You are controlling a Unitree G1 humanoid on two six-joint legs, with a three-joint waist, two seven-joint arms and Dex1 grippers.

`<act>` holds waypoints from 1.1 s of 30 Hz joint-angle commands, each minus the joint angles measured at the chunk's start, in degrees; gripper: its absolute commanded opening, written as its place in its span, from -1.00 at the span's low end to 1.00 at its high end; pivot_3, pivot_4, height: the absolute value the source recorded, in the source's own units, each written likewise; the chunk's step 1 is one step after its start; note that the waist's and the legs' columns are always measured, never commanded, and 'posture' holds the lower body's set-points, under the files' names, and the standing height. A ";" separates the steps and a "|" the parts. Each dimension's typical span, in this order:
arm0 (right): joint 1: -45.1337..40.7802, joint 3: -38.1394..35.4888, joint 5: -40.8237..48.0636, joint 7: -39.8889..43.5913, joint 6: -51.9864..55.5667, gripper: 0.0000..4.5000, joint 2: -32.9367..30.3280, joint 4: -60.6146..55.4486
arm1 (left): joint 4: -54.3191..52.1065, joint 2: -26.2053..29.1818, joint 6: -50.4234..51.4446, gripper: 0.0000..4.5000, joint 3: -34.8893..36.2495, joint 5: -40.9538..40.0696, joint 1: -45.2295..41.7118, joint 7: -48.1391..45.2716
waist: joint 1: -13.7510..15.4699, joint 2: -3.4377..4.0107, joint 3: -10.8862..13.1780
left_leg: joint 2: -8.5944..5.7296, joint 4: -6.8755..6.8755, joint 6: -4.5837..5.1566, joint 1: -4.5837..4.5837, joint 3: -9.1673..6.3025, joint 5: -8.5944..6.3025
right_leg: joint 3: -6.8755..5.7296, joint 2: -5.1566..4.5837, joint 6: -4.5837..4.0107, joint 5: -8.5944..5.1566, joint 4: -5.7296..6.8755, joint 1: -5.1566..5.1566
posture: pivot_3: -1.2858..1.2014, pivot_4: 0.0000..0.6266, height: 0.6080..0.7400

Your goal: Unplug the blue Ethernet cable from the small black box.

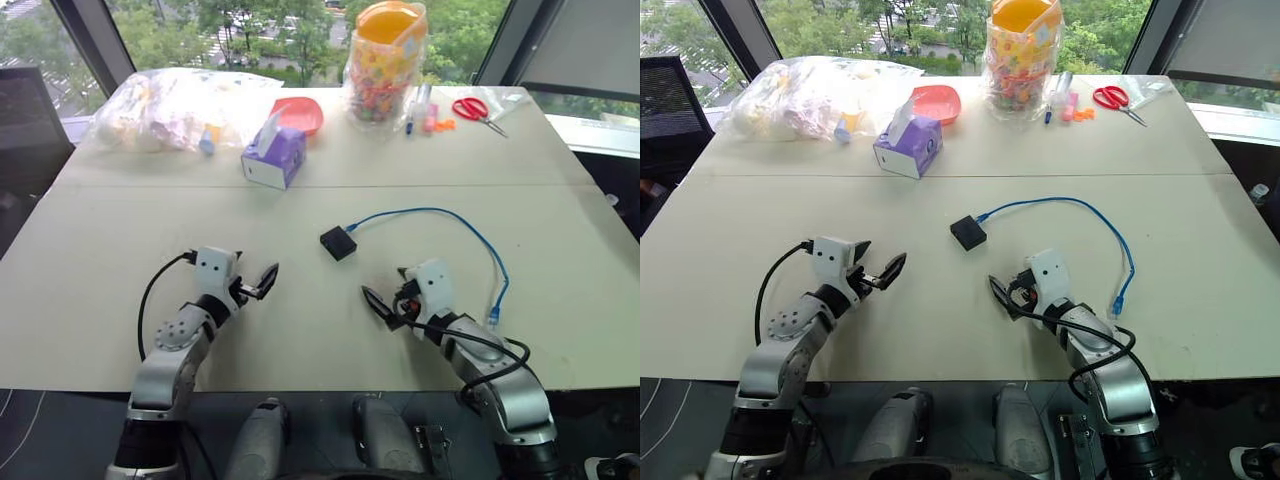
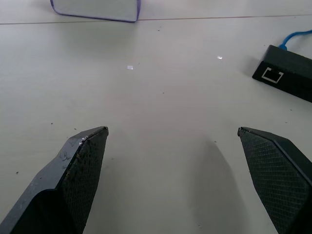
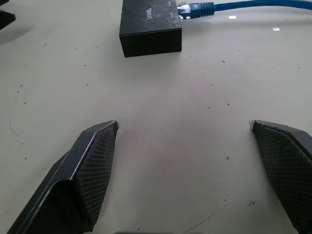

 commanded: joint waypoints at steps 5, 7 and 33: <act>-2.00 -0.45 3.16 2.43 3.88 1.00 -2.32 -4.96 | -1.90 2.18 1.17 0.99 2.56 -5.18 -1.30 -4.58 | 0.01 0.01 0.02 | 0.00 -0.03 0.01 -0.08 0.00 0.00 | 0.00 0.00 -0.20 0.13 -0.03 -0.06 | 0.03 -0.52 1.00; -3.06 -0.74 4.19 3.63 5.71 1.00 -3.78 -5.85 | -2.04 3.50 1.74 0.99 2.11 -6.00 -1.64 -6.85 | 0.00 0.01 0.02 | -0.01 -0.01 0.01 -0.09 0.00 -0.01 | 0.00 -0.01 -0.20 0.13 -0.03 -0.06 | 0.03 -0.52 1.00; -46.51 19.39 -10.61 22.94 -7.62 1.00 -18.05 34.07 | 9.82 17.01 8.87 0.99 2.17 -10.69 -17.95 -26.49 | -0.51 -0.03 0.25 | -0.02 -0.04 0.04 -0.16 0.03 -0.01 | -0.03 -0.01 0.02 0.27 -0.04 -0.18 | 0.03 -0.52 1.00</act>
